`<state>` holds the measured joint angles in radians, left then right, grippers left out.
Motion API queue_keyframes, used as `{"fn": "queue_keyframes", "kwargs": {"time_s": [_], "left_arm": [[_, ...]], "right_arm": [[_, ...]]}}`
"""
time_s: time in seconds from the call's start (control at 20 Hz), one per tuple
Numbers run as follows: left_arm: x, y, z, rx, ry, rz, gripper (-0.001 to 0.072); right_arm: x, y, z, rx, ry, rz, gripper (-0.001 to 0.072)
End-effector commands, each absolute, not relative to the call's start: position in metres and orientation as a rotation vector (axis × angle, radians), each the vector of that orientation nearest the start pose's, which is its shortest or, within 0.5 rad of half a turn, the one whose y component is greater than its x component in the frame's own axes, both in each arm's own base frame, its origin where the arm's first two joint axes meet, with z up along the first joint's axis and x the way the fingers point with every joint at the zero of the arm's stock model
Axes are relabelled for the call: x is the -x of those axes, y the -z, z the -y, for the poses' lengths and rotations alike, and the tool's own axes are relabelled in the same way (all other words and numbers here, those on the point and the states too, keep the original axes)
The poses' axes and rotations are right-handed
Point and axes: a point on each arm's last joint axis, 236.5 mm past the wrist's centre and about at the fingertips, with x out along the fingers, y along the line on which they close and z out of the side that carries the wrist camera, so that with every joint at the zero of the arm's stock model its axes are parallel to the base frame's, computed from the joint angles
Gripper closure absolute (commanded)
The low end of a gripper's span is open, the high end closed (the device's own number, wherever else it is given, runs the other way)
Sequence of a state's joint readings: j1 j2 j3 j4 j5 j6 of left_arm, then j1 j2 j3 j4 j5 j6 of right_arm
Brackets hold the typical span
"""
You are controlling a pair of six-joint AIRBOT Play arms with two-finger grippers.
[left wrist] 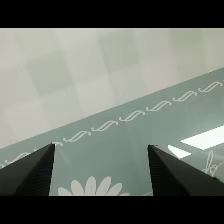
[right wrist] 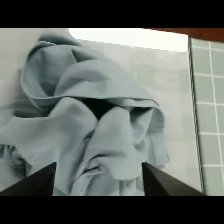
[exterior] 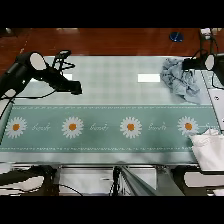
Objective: Fold the shirts.
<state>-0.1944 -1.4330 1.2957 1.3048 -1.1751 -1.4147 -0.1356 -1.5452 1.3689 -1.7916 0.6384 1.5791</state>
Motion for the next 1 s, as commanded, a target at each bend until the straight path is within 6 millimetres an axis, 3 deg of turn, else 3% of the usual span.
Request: {"fn": "queue_keyframes", "kwargs": {"time_s": [0.0,0.15,0.35,0.45,0.5,0.55,0.65,0.75,0.8,0.95], "left_arm": [[-0.403,-0.003,0.138,-0.003,0.405,-1.270,0.0027],[-0.403,-0.003,0.138,-0.003,0.405,-1.270,0.0027],[-0.403,-0.003,0.138,-0.003,0.406,-1.270,0.0027],[-0.403,-0.003,0.138,-0.003,0.405,-1.271,0.0029],[-0.402,-0.003,0.138,-0.002,0.408,-1.275,0.0035],[-0.399,-0.006,0.141,0.012,0.417,-1.278,0.0036],[-0.398,-0.020,0.150,0.050,0.441,-1.248,0.0037],[-0.401,-0.048,0.159,0.084,0.470,-1.184,0.0051],[-0.402,-0.069,0.165,0.107,0.492,-1.137,0.0122],[-0.403,-0.148,0.183,0.162,0.571,-0.959,0.0141]], "right_arm": [[-0.534,-0.002,0.138,-0.028,0.245,-0.845,0.0104],[-0.531,0.029,0.143,-0.052,0.250,-0.902,0.0114],[-0.528,0.086,0.094,-0.229,0.155,-1.017,0.0147],[-0.528,0.101,0.067,-0.300,0.083,-1.051,0.0374],[-0.528,0.098,0.057,-0.330,0.049,-1.051,0.0618],[-0.529,0.088,0.048,-0.369,0.023,-1.040,0.0686],[-0.532,0.044,0.039,-0.314,-0.049,-0.969,0.0688],[-0.528,-0.029,0.022,-0.246,-0.128,-0.856,0.0688],[-0.523,-0.073,0.007,-0.244,-0.170,-0.782,0.0688],[-0.488,-0.202,-0.049,-0.271,-0.311,-0.545,0.0688]]}}
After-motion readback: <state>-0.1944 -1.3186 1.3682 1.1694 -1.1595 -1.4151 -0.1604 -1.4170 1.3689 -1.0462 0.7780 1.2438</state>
